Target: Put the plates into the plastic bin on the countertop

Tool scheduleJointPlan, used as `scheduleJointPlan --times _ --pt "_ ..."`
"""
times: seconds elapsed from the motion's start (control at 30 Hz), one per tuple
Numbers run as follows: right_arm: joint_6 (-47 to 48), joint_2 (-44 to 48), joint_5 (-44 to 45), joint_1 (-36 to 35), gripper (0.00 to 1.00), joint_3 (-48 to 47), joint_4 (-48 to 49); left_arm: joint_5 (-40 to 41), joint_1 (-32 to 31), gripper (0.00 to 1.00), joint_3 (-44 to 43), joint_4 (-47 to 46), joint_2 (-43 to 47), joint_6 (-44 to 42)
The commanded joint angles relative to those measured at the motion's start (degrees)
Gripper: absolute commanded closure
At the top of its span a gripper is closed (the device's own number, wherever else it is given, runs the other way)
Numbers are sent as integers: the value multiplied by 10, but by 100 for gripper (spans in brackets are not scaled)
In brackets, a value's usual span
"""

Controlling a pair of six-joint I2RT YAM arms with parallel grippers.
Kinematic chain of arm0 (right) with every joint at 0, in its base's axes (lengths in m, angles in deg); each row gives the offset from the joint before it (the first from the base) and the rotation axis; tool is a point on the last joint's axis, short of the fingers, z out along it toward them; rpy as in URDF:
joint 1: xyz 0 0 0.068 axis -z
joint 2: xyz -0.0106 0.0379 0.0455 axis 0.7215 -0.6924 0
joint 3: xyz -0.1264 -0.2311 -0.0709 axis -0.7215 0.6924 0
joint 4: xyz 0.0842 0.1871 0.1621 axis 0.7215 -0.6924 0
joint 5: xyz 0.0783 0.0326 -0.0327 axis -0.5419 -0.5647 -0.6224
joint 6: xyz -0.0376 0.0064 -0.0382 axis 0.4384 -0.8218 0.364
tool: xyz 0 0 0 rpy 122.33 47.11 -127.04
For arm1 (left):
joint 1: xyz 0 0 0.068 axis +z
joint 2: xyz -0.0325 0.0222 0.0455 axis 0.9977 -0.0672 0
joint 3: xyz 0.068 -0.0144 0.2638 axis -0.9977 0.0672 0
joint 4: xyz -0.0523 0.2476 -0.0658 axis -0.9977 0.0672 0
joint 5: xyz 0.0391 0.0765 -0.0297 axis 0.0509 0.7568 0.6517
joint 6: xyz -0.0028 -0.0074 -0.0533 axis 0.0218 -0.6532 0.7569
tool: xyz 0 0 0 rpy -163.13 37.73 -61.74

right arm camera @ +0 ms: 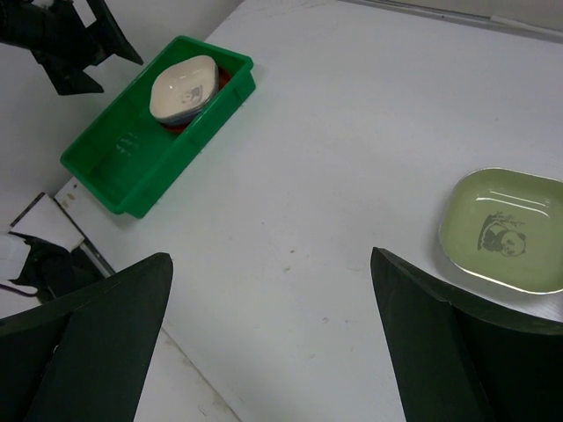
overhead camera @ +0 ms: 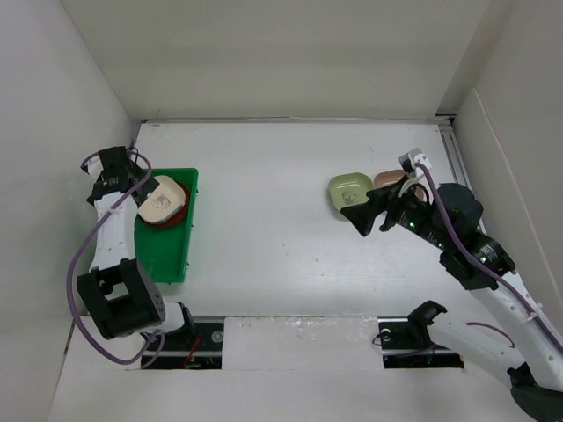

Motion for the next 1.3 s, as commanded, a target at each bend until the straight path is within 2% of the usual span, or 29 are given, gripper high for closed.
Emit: scheduleJointPlan --times 0.0,0.07,0.13,0.17,0.2,0.23,0.27,0.3,0.37,0.43,0.5,0.53,0.63,0.83,0.93,0.97,1.1,1.13,1.23,1.27 --pt "11 11 -10 3 0 4 34 -7 -12 0 -37 -18 51 0" --pt "6 11 -4 3 0 -2 34 -7 -50 0 -63 -18 62 0" --pt "-6 18 30 3 0 -2 28 4 -156 0 -81 -18 68 33" --pt "-13 23 47 3 0 -2 28 20 -201 0 -107 -12 48 48" --pt "-25 36 62 3 0 -2 28 45 -288 0 -118 -12 33 63" --pt "-32 36 99 3 0 -9 22 55 -330 0 -132 -12 12 77" --pt "-42 45 130 3 0 -21 3 63 -369 0 -158 -12 -10 106" --pt "-65 52 161 3 0 -29 -10 70 -438 0 -174 -21 -63 115" --pt "-80 60 247 3 0 -42 -49 76 -494 0 -212 -26 -125 131" --pt "-92 71 288 3 0 -61 -69 94 -563 0 -305 -7 -232 145" --pt "-92 80 321 3 0 -74 -95 99 -597 0 -410 7 -299 145" --pt "-92 90 321 3 0 -74 -95 99 -611 0 -445 21 -364 151" --pt "-92 106 321 3 0 -80 -120 99 -640 0 -564 59 -472 167" --pt "-81 135 316 3 0 -74 -133 59 -653 0 -558 8 -530 187" --pt "-75 141 311 3 0 -74 -138 59 -653 6 -580 25 -565 200" --pt "-74 141 311 3 0 -74 -139 65 -653 9 -586 30 -572 205" --pt "-69 147 306 3 0 -74 -139 65 -653 40 -580 30 -601 210" --pt "-69 152 306 3 0 -79 -139 56 -647 57 -574 30 -609 210" --pt "-69 152 300 3 0 -79 -133 56 -641 81 -569 39 -614 223" --pt "-64 152 300 3 0 -79 -133 71 -641 98 -569 45 -609 224"
